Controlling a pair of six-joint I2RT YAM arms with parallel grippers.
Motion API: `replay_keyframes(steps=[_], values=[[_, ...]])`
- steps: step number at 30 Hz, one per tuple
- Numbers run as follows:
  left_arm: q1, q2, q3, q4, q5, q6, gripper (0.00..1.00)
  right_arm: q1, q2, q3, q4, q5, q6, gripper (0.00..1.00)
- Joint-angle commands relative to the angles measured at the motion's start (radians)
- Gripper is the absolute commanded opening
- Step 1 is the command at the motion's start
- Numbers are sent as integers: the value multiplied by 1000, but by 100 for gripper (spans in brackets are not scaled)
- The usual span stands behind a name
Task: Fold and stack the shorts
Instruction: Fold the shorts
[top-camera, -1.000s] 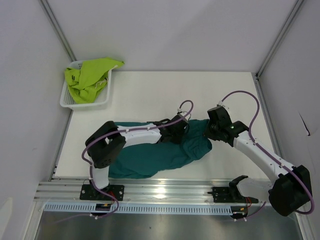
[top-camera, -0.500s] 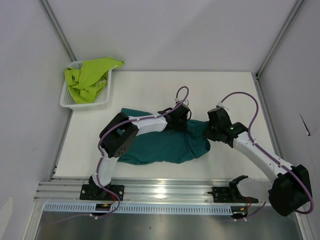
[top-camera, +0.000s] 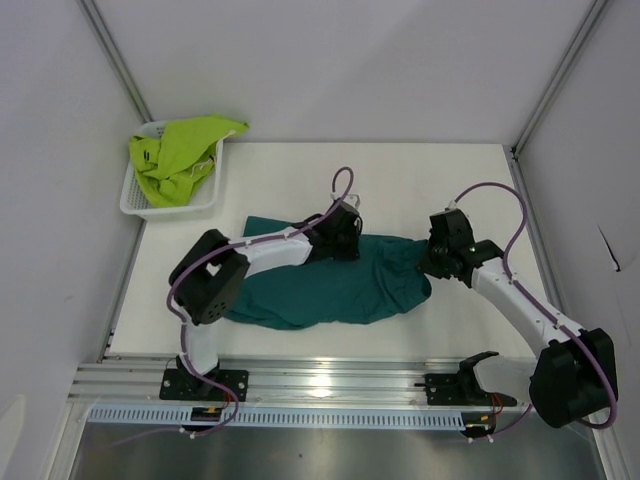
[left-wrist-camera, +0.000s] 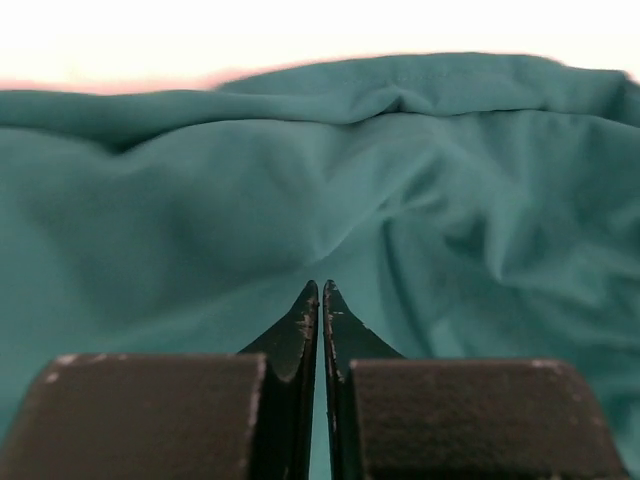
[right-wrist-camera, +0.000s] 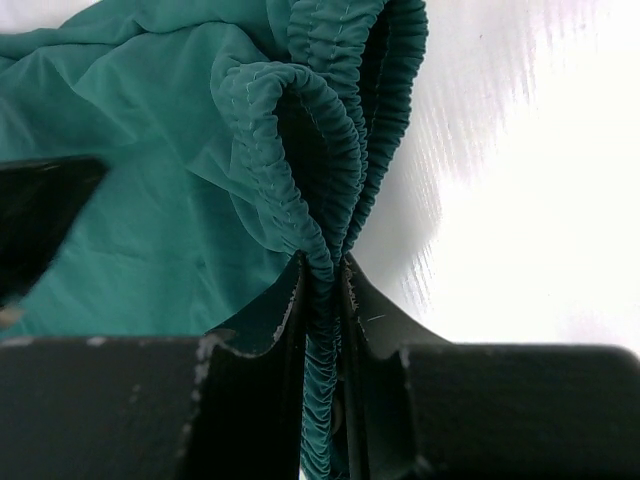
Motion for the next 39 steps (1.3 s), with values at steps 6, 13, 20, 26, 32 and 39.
replay_keyframes(steps=[6, 13, 20, 26, 32, 39], values=[[81, -108, -45, 73, 27, -17, 0, -15, 16, 82, 25, -34, -45, 0], [133, 22, 54, 70, 28, -14, 0, -15, 22, 99, 25, -56, -56, 0], [134, 71, 104, 47, -28, -45, 0, -15, 23, 167, -16, -96, -90, 0], [114, 96, 162, -28, -87, -111, 0, -15, 31, 295, -93, -143, -154, 0], [93, 106, 190, -25, -72, -178, 0, -15, 57, 385, -128, -174, -174, 0], [48, 117, 252, -7, -22, -201, 0, -93, 91, 468, -188, -205, -222, 0]])
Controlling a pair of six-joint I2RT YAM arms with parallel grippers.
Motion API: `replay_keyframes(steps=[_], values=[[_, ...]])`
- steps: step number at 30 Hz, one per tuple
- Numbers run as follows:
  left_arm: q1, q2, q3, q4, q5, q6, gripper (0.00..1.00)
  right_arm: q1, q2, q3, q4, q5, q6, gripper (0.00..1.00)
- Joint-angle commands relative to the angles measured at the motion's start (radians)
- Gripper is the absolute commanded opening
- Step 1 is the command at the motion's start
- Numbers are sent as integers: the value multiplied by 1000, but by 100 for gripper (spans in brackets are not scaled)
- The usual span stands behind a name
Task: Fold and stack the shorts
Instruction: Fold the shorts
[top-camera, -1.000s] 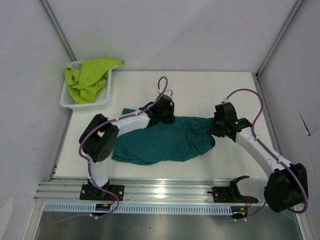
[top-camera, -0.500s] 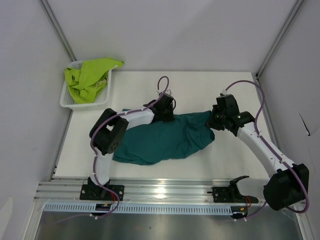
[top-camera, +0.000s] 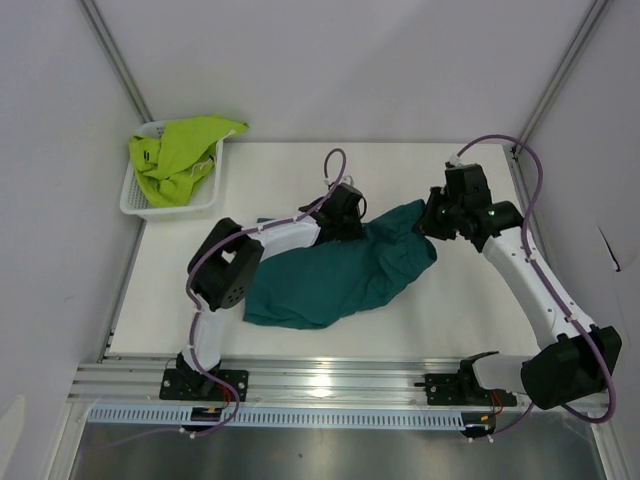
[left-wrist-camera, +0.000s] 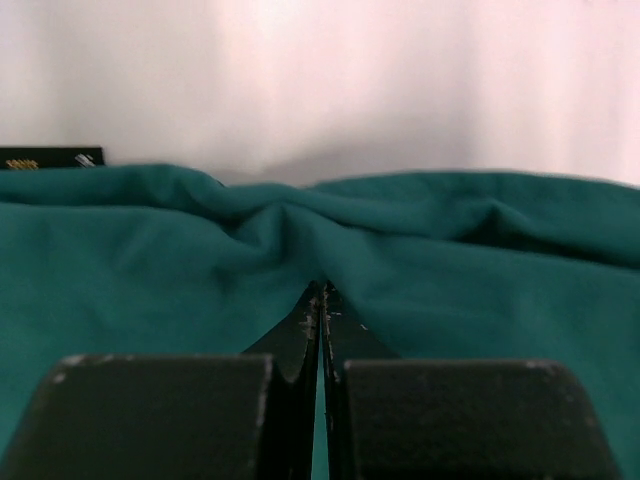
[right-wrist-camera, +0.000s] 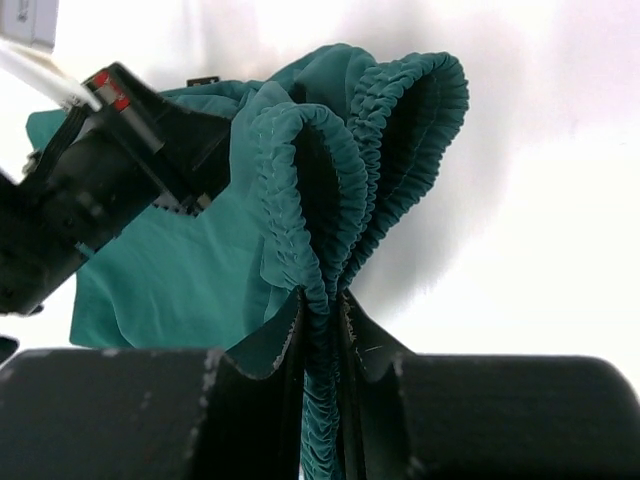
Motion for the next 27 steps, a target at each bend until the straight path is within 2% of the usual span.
replay_keyframes(steps=[1, 5, 8, 12, 13, 15, 16, 17, 20, 23, 27], values=[[-26, -11, 78, 2, 31, -30, 0, -61, 9, 93, -36, -46, -63, 0], [-9, -132, 9, -30, 13, 2, 5, -98, 33, 142, -88, -88, -105, 0], [28, -244, -44, -83, 37, 32, 4, -106, 49, 173, -113, -94, -126, 0], [103, -404, -187, -98, 65, 56, 6, -109, 61, 201, -136, -100, -152, 0], [144, -435, -277, -96, 73, 62, 7, -110, 64, 205, -141, -99, -156, 0], [190, -511, -331, -96, 115, 75, 13, -110, 67, 213, -148, -94, -162, 0], [236, -534, -406, -97, 123, 84, 17, -110, 70, 218, -152, -94, -163, 0], [261, -557, -432, -96, 144, 87, 24, -110, 72, 219, -155, -88, -162, 0], [345, -637, -570, -59, 180, 96, 34, -106, 78, 225, -155, -96, -162, 0], [402, -671, -606, -74, 175, 118, 45, -89, 87, 242, -164, -79, -159, 0], [485, -639, -618, -91, 230, 144, 50, -64, 101, 270, -179, -37, -157, 0]])
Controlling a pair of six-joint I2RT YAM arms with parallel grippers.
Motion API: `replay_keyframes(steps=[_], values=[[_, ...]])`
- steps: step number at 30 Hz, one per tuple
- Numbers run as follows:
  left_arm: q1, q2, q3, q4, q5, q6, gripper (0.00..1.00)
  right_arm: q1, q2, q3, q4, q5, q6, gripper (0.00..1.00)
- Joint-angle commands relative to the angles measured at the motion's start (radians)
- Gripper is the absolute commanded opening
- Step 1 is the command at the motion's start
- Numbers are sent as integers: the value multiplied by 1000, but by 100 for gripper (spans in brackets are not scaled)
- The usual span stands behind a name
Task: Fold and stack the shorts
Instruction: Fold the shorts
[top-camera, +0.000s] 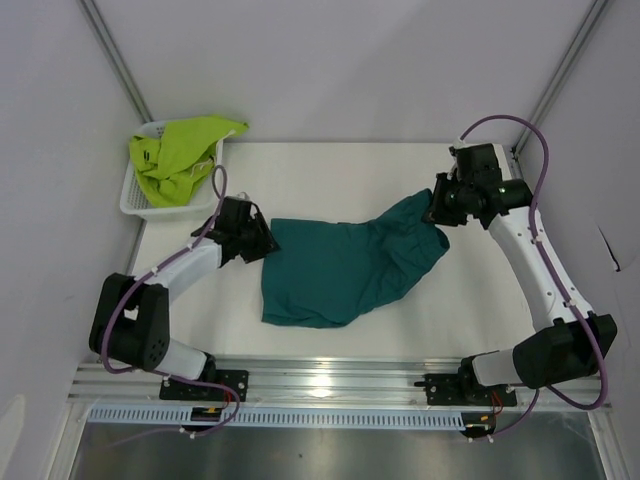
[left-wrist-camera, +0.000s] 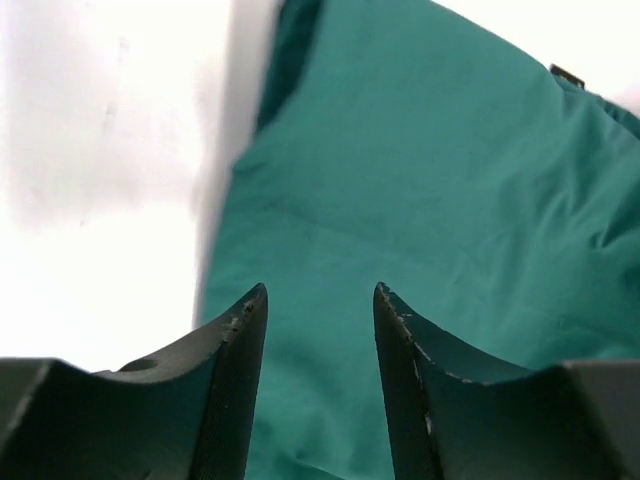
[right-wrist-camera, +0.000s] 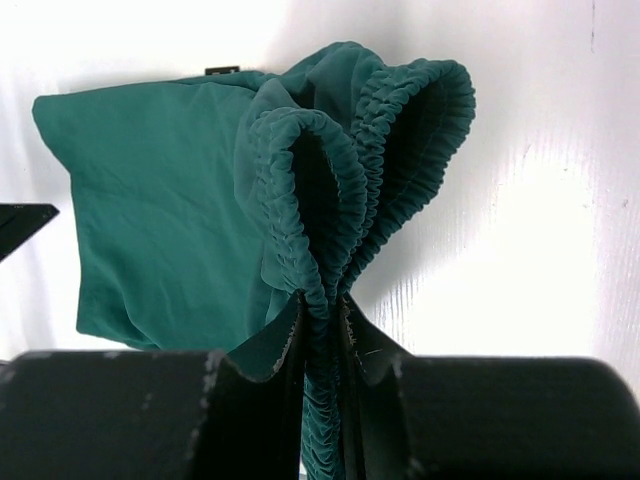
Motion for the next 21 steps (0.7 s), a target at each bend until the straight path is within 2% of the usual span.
replay_keyframes(steps=[1, 10, 16, 21], values=[[61, 8, 0, 20, 76, 48, 51, 28, 2, 74, -15, 27, -13, 0], [71, 85, -40, 54, 75, 74, 49, 83, 35, 93, -37, 107, 3, 0], [71, 150, -54, 94, 90, 79, 30, 163, 47, 108, -35, 197, 73, 0], [71, 153, -77, 123, 84, 79, 23, 273, 90, 145, -44, 275, 138, 0]])
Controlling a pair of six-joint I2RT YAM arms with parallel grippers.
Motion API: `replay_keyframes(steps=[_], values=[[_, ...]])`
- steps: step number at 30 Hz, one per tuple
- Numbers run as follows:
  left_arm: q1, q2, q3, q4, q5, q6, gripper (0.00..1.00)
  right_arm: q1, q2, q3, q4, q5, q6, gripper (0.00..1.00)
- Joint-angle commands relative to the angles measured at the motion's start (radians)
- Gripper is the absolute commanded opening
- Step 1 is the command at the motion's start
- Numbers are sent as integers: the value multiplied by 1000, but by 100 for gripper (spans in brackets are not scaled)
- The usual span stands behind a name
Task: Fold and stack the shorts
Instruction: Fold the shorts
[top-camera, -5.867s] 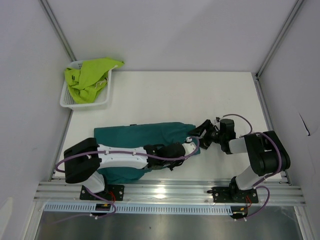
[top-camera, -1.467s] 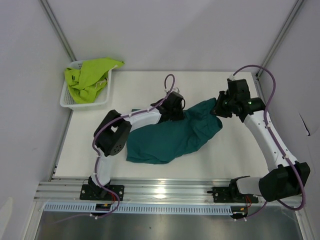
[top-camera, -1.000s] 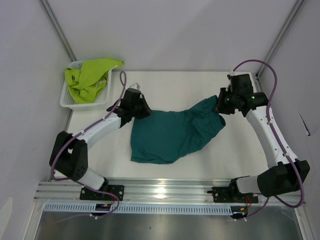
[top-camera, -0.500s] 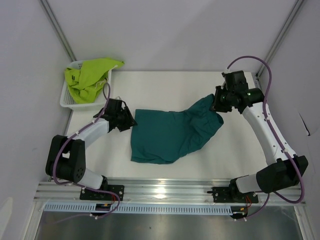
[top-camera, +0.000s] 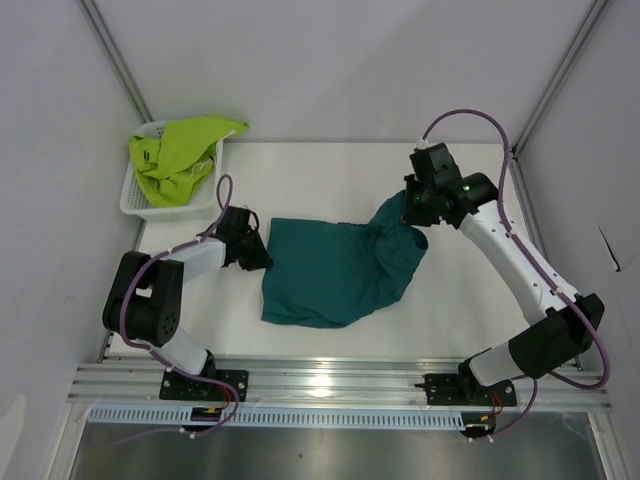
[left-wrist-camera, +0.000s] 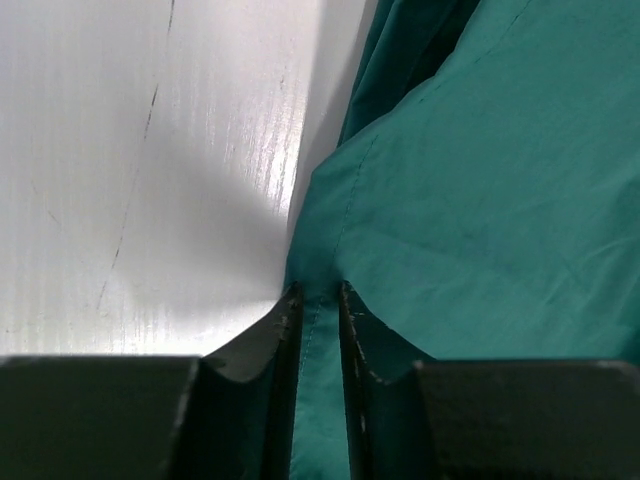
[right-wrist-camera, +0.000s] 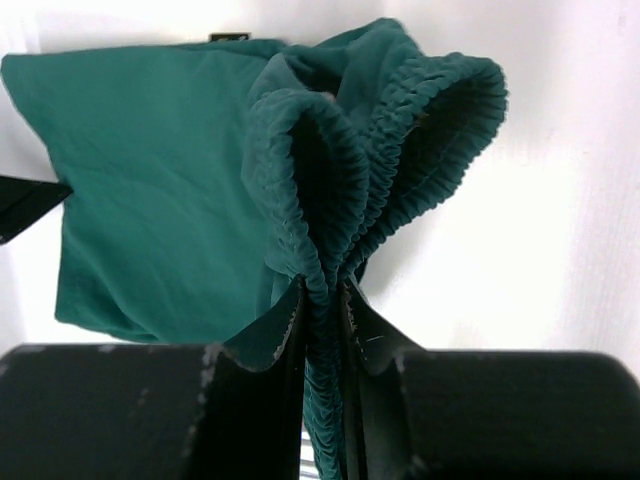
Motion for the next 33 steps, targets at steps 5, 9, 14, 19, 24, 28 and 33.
replay_keyframes(steps=[5, 9, 14, 19, 24, 28, 33], values=[[4, -1, -52, 72, 30, 16, 16, 161, 94, 124, -20, 141, 119, 0], [2, -14, -55, 57, 35, 22, 14, 232, 160, 182, -39, 196, 159, 0], [4, -34, -78, 63, 32, 23, 13, 328, 254, 254, -53, 250, 204, 0], [2, -51, -100, 63, 29, 23, 11, 405, 375, 340, -65, 299, 228, 0], [2, -73, -114, 61, 24, 26, 10, 479, 498, 458, -118, 371, 241, 0], [2, -85, -120, 57, 19, 26, 9, 520, 602, 573, -154, 408, 254, 0], [2, -99, -126, 50, 12, 26, 9, 558, 708, 630, -170, 417, 259, 0]])
